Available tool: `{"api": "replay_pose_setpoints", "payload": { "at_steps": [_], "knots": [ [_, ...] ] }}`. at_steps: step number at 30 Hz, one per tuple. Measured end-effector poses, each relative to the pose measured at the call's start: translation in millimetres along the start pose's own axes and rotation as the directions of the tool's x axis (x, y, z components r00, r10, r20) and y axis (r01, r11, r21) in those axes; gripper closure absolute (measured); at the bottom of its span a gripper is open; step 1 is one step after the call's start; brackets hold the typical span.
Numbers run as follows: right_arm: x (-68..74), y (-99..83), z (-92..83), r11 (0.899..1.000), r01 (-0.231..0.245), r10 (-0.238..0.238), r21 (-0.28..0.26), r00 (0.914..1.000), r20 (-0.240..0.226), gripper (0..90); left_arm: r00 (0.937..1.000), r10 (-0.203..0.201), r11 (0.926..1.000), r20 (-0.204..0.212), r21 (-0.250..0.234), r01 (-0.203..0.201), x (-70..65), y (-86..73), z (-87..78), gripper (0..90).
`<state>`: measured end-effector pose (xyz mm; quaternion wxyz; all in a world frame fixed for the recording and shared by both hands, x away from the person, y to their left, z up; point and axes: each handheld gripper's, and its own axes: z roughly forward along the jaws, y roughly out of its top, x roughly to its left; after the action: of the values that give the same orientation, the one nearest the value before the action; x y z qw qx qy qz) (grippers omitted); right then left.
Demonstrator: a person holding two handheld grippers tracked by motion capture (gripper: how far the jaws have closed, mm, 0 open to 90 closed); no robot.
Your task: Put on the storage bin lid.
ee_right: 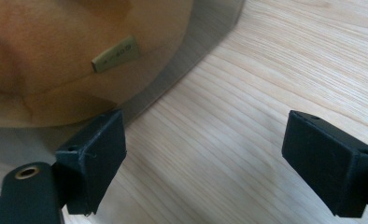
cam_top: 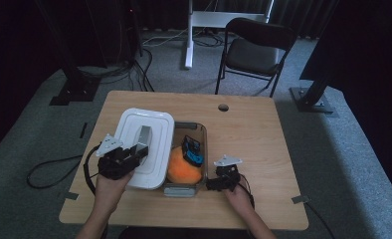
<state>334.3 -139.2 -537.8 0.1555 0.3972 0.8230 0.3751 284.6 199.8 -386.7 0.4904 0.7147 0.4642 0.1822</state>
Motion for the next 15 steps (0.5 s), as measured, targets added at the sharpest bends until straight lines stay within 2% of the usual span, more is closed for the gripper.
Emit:
{"api": "replay_pose_setpoints", "payload": {
  "at_steps": [6,10,15],
  "knots": [
    [12.1,4.5,6.0,1.0,0.017,-0.017,-0.001,0.9997,-0.016,12.8,0.9995,0.017,0.9998,0.025,0.006,-0.017,-6.6,1.6,6.6,70.8],
    [17.5,5.8,9.8,1.0,0.026,-0.026,0.003,0.9993,-0.027,12.8,0.9975,0.038,0.9993,0.059,0.003,-0.038,-11.1,2.9,11.4,70.8],
    [25.8,10.9,15.0,0.999,0.039,-0.039,0.015,0.999,-0.022,12.6,0.996,0.046,0.9988,0.077,0.011,-0.047,-16.1,3.8,19.1,70.7]
  ]
}}
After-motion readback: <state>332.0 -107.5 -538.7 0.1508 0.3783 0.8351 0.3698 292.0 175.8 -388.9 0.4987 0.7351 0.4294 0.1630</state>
